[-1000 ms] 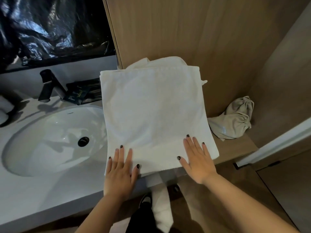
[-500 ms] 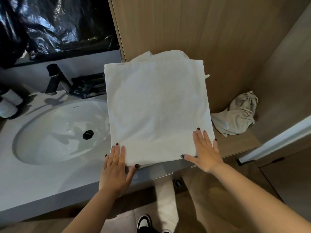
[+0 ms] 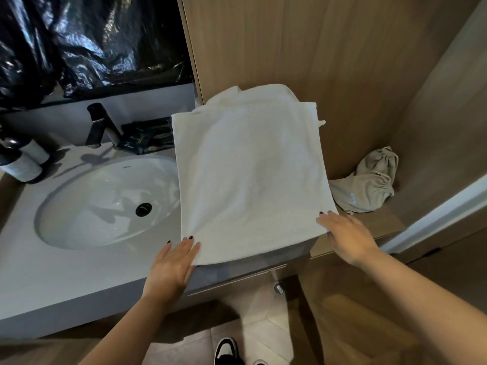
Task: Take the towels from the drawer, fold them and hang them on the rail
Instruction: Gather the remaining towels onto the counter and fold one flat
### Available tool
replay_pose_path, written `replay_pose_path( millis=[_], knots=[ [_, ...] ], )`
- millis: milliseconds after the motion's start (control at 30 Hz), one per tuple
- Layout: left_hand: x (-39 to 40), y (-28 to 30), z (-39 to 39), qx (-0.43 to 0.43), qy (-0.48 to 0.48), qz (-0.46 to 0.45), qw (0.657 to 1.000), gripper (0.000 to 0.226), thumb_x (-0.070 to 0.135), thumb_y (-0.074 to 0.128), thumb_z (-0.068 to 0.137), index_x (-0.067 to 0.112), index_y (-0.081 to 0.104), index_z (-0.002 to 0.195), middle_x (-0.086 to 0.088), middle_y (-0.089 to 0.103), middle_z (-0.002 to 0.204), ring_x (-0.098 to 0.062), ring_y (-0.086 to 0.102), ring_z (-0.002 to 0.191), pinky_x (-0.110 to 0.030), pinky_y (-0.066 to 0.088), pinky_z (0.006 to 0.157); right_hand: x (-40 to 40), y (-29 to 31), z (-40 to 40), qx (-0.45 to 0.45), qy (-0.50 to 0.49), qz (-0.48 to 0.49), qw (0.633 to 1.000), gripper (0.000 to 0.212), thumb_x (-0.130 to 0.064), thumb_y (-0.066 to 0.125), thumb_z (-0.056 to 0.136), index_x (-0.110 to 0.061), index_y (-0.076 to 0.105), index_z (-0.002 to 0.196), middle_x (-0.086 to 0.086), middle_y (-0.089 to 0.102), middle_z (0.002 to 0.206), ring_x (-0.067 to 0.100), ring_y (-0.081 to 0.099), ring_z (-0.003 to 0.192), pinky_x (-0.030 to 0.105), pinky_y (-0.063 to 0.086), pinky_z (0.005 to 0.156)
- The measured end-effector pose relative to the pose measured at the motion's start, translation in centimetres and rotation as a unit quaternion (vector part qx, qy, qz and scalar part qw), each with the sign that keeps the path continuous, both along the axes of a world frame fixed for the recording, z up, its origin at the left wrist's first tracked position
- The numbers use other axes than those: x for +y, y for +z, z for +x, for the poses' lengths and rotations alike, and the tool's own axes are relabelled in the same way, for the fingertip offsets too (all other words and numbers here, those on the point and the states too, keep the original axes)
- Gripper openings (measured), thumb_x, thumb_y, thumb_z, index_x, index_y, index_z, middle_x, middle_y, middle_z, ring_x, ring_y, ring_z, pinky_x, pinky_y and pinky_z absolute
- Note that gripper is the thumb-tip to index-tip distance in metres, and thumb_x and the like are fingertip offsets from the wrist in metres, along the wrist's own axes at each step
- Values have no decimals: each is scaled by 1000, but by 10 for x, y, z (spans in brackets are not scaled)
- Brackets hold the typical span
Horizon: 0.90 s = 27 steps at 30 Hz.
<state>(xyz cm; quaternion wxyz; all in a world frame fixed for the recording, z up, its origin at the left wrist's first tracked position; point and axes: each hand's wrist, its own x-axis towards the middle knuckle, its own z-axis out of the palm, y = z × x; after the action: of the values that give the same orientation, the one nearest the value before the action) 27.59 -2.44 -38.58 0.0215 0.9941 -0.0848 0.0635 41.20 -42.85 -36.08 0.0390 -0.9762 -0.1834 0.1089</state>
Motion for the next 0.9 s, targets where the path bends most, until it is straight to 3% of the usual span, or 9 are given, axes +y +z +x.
replay_pose_path(
  millis=[67, 133, 200, 267, 367, 433, 600, 733, 900],
  knots=[
    [1, 12, -1, -30, 37, -23, 999, 23, 13, 69, 91, 14, 74, 113, -8, 73, 114, -26, 72, 100, -51, 38, 103, -9, 10, -5, -23, -21, 48, 998, 36, -13, 50, 99, -31, 58, 129, -4, 60, 136, 17, 52, 128, 40, 37, 110],
    [1, 23, -1, -27, 61, -65, 996, 28, 3, 81, 77, 13, 76, 103, -6, 77, 98, -25, 74, 80, -55, 38, 103, -13, 23, -9, -38, -48, 97, 993, 29, -12, 52, 97, -31, 66, 115, -4, 70, 115, 20, 64, 105, 38, 51, 86],
    [1, 39, -1, -37, 77, -115, 990, 16, 3, 68, 89, 12, 74, 101, -4, 75, 82, -25, 71, 72, -55, 39, 110, -17, 36, -10, -43, -73, 127, 988, 29, -11, 52, 96, -28, 67, 113, -1, 72, 107, 24, 65, 94, 35, 50, 70],
    [2, 55, 3, -57, 116, -180, 975, 21, 8, 52, 99, 12, 72, 100, -2, 70, 78, -27, 66, 73, -51, 40, 108, -18, 49, -6, -55, -97, 158, 981, 28, -11, 52, 96, -26, 67, 114, 3, 72, 102, 27, 65, 91, 35, 49, 67],
    [3, 83, 16, -102, 146, -256, 950, 17, 7, 53, 99, 9, 70, 102, -7, 68, 80, -31, 61, 76, -44, 50, 78, -17, 69, 4, -75, -129, 224, 963, 21, -12, 54, 98, -19, 68, 111, 6, 71, 96, 30, 64, 91, 40, 51, 73],
    [4, 98, 28, -114, 166, -306, 931, 14, 12, 53, 100, 13, 66, 103, -4, 65, 79, -29, 60, 75, -40, 49, 67, -15, 84, 13, -95, -142, 269, 948, 15, -12, 54, 98, -17, 67, 104, 4, 66, 87, 28, 62, 85, 37, 47, 68],
    [4, 126, 67, -158, 215, -391, 881, 12, 21, 49, 102, 18, 60, 102, -1, 61, 89, -22, 54, 80, -35, 38, 68, -8, 116, 40, -143, -185, 371, 899, 12, -12, 55, 96, -21, 63, 94, -6, 62, 80, 5, 55, 74, 21, 35, 55],
    [6, 143, 101, -183, 245, -443, 843, 18, 25, 47, 102, 17, 55, 88, 5, 59, 78, -16, 53, 72, -34, 39, 60, 2, 134, 66, -156, -217, 422, 867, 7, -16, 58, 95, -19, 64, 96, -3, 64, 85, 12, 59, 79, 25, 40, 57],
    [19, 151, 150, -185, 245, -473, 826, 15, 29, 44, 103, 21, 56, 97, 8, 60, 85, -14, 56, 77, -36, 42, 63, 18, 152, 105, -174, -220, 437, 854, 5, -20, 58, 96, -18, 62, 96, -4, 62, 84, 12, 58, 78, 24, 40, 58]
  ],
)
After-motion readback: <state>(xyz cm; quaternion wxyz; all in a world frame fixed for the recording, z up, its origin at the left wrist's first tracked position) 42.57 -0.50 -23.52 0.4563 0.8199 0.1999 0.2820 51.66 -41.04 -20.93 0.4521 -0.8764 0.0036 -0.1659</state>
